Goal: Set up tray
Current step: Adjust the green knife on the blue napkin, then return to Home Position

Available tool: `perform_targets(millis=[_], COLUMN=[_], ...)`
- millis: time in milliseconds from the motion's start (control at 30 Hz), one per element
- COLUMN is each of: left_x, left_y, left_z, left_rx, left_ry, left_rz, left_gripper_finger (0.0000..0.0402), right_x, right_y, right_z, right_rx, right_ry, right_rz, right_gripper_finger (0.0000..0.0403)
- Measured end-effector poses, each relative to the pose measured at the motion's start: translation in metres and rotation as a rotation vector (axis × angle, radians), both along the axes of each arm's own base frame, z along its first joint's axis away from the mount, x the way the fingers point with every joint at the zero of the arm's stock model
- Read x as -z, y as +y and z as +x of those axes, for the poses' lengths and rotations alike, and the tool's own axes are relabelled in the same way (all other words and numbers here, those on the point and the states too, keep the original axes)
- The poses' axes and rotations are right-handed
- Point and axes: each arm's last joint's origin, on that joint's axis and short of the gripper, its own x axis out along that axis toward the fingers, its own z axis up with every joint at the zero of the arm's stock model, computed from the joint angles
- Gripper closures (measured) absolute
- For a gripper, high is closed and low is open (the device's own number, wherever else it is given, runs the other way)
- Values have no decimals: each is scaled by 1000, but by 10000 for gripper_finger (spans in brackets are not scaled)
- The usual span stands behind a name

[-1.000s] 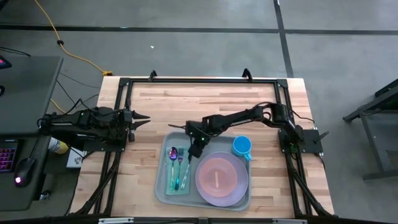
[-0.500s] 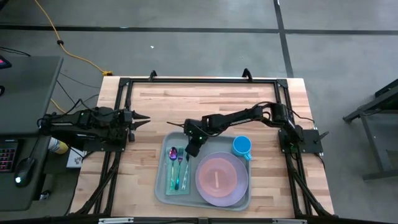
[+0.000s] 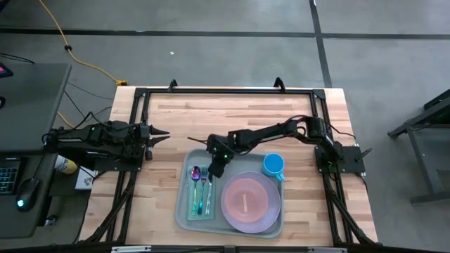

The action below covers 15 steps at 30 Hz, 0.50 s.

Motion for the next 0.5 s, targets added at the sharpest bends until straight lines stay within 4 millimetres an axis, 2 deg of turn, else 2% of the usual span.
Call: perform_targets(millis=[500], left_x=[0], left_y=[0], left_z=[0], left_rx=[0], left_ry=[4], left_rz=[0], left_gripper_finger=[312], right_x=[-3], right_y=[4], right_z=[4], right_rx=[-25], right_ry=[-57], right_rz=[12], right_gripper_finger=[403])
